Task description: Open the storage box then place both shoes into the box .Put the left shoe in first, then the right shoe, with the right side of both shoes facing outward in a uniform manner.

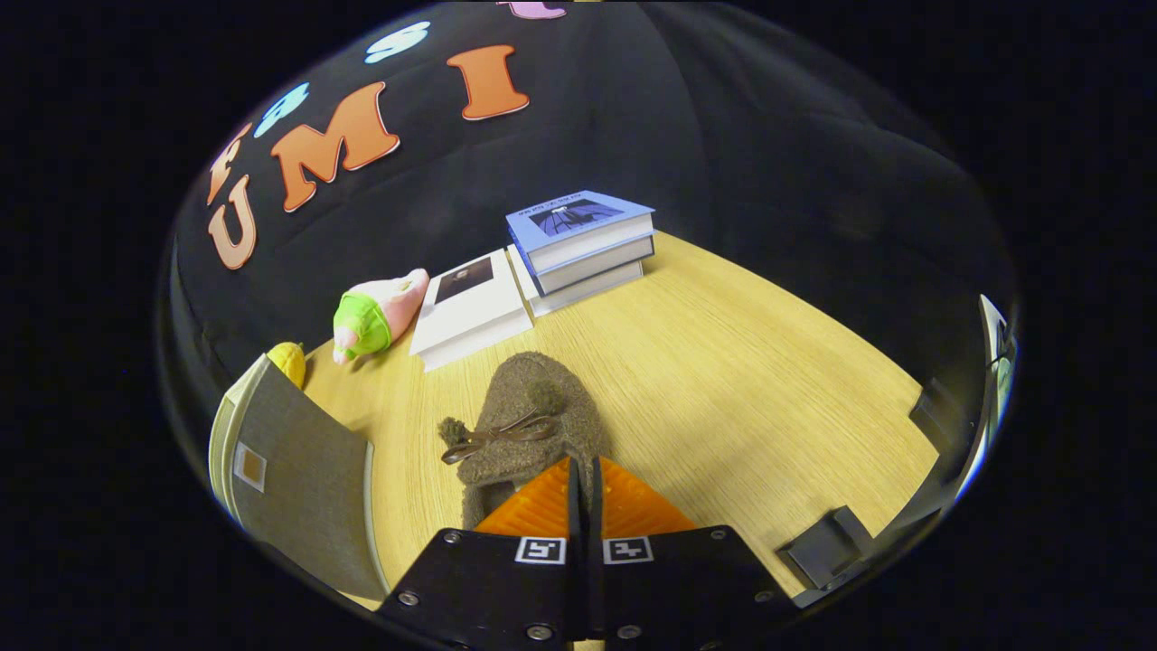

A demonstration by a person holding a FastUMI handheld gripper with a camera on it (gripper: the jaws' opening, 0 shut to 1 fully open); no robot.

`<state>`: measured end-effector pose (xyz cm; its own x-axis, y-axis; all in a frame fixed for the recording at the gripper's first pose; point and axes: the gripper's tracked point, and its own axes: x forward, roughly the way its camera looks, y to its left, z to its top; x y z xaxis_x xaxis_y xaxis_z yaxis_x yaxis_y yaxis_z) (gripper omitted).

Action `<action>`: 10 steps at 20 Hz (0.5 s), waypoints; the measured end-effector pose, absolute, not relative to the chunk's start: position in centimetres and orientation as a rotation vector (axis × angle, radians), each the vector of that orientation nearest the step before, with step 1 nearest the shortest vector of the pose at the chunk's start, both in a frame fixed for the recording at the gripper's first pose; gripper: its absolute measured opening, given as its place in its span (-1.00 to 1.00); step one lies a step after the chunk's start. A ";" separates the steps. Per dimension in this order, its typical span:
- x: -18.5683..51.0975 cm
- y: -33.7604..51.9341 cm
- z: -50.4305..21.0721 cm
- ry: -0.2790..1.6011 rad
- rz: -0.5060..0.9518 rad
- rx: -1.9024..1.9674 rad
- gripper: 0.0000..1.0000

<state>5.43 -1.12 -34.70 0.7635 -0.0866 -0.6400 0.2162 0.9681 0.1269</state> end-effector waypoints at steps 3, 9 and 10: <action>5.7 0.5 -31.3 0.631 -0.142 0.200 -0.99; 6.3 5.6 -24.7 0.554 -0.073 0.215 -0.99; 6.3 6.5 -23.7 0.542 -0.063 0.212 -0.99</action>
